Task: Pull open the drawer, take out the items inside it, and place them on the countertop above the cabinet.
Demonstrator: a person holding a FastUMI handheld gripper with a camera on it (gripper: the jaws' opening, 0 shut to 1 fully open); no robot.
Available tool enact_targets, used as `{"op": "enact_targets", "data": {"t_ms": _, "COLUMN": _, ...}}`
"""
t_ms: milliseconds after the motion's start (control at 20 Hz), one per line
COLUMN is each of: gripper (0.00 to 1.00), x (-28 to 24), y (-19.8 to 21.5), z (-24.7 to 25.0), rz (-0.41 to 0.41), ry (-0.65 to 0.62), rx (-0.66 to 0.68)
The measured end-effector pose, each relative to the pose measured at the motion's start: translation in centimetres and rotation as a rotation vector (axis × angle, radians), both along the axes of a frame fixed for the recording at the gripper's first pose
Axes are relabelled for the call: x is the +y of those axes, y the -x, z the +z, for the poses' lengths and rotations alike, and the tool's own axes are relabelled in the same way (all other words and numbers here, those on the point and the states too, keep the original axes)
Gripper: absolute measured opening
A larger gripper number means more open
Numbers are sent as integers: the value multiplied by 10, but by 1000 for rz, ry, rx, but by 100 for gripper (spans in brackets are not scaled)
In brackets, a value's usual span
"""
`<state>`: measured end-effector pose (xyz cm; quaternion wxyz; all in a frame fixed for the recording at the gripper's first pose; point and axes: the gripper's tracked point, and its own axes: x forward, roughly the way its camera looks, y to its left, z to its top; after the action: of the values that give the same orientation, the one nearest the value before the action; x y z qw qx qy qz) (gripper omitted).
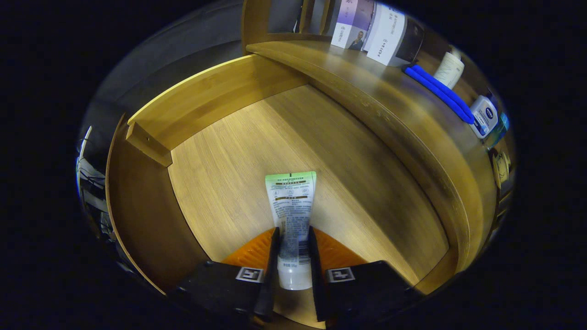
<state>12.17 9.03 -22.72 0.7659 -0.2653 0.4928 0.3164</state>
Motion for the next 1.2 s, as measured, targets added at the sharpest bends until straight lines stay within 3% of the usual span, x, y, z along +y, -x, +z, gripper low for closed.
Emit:
{"op": "enact_targets", "data": {"t_ms": 50, "gripper": 20, "x": -3, "y": -1, "z": 5, "rz": -3, "ry": 11, "rx": -3}}
{"op": "enact_targets", "data": {"t_ms": 700, "gripper": 20, "x": 23, "y": 8, "z": 57, "rz": 46, "ry": -101, "rx": -106}}
{"op": "enact_targets", "data": {"t_ms": 1000, "gripper": 20, "x": 34, "y": 2, "z": 98, "rz": 9, "ry": -207, "rx": -162}}
{"op": "enact_targets", "data": {"t_ms": 1200, "gripper": 20, "x": 32, "y": -13, "z": 127, "rz": -61, "ry": -280, "rx": -210}}
